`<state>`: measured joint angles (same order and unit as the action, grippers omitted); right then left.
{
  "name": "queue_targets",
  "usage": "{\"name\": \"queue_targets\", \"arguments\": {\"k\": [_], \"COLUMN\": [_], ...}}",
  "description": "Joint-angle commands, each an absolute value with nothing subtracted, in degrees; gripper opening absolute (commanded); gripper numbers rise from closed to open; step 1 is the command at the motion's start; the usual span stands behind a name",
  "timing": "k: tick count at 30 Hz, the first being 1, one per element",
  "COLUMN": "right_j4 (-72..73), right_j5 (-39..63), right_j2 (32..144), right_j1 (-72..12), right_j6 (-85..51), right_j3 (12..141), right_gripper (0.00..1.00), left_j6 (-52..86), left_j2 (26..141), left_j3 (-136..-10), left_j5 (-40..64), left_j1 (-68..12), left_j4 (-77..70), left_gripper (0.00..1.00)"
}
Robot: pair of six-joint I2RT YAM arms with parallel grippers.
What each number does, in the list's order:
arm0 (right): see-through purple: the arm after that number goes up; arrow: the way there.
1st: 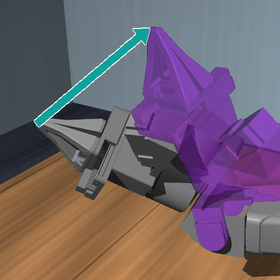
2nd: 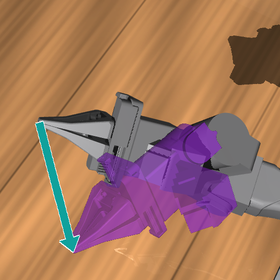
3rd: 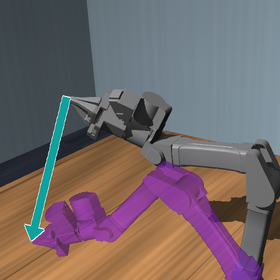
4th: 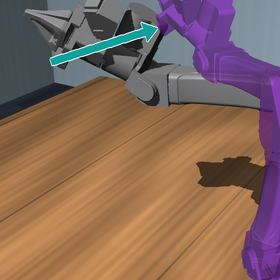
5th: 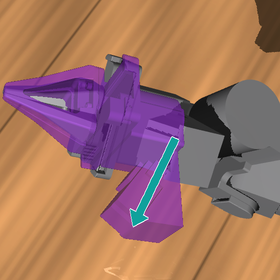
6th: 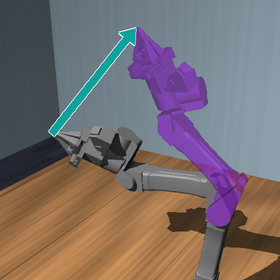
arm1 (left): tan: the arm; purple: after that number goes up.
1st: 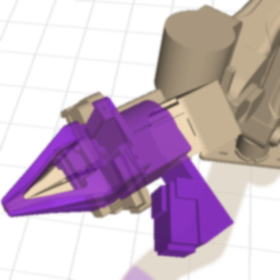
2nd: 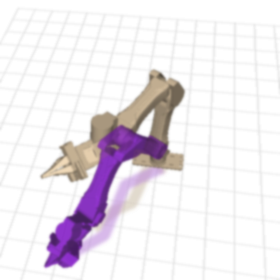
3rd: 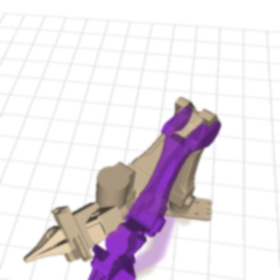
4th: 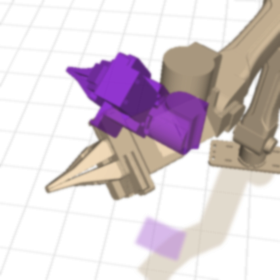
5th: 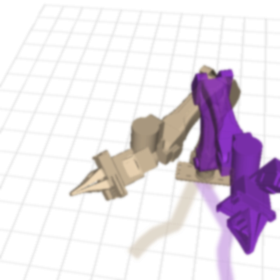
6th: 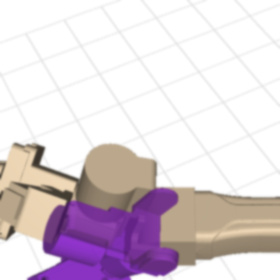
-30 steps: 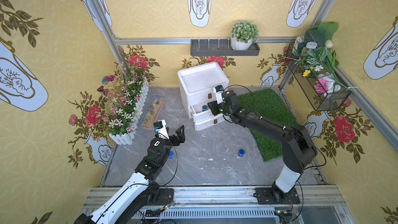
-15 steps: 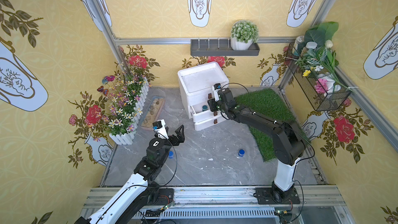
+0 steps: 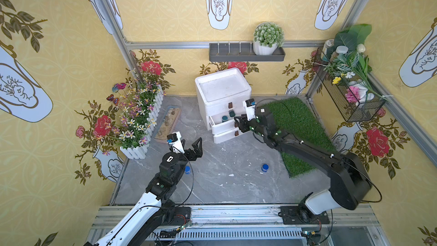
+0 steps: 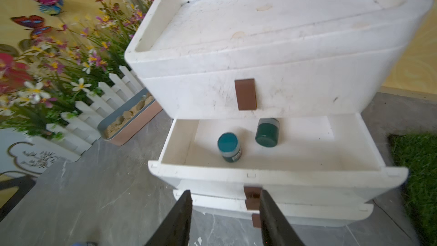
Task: Put the paint cans in the drawer according to color
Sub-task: Close the drawer of the storage box.
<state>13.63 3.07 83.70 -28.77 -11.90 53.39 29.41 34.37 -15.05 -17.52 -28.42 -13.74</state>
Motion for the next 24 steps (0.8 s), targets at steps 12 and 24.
{"name": "queue_targets", "arguments": {"k": [12, 24], "right_j4": [35.0, 30.46], "right_j5": [18.14, 14.68], "right_j2": [96.81, 107.51], "right_j1": [-22.94, -23.38], "right_j6": [-18.71, -19.63], "right_j3": [46.39, 61.61], "right_gripper": [0.36, 0.26], "left_j6": [30.84, 30.32], "left_j2": [37.62, 35.95], "left_j3": [-14.38, -14.84], "left_j5": [-14.78, -15.43], "left_j1": [-28.38, -28.39], "left_j4": [-17.74, -16.01], "left_gripper": [1.0, 1.0]}}
